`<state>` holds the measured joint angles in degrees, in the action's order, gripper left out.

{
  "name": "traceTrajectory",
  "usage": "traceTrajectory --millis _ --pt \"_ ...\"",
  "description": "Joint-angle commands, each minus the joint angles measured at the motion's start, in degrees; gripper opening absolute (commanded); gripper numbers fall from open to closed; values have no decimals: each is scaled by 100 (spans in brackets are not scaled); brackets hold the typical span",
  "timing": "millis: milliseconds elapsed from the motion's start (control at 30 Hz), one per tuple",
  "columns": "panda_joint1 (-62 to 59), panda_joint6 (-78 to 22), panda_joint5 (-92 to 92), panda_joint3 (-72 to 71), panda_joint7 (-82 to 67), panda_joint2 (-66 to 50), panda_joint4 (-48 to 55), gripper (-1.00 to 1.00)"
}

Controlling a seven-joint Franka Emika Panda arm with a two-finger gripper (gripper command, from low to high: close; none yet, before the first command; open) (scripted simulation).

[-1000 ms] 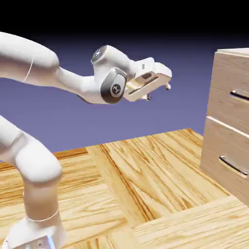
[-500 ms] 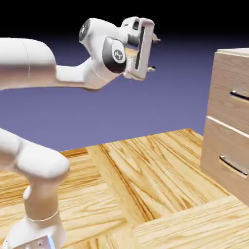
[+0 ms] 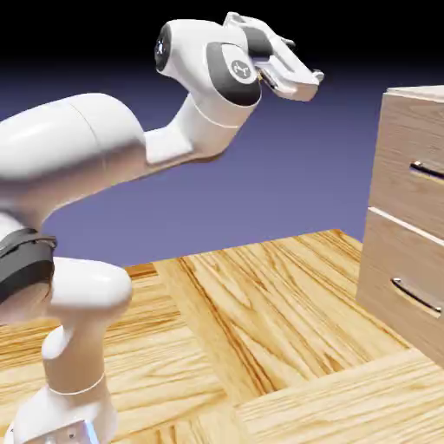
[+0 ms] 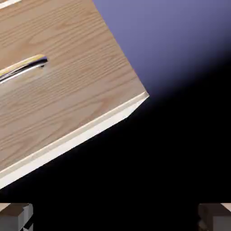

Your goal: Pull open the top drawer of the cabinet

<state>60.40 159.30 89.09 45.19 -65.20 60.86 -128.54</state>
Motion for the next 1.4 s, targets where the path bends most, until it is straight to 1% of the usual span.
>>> traceTrajectory --millis 0,1067,1133,1333,1367 --pt "138 -34 206 105 -250 65 75 0" --pt "4561 -1123 6805 3452 -8223 2154 2480 0" --pt "4664 -1148 6958 3530 -8409 2203 2535 0" --pt "5518 -757 6888 3680 -8657 2215 3782 0" --pt "5559 -738 6885 3687 -8669 2216 3841 0"
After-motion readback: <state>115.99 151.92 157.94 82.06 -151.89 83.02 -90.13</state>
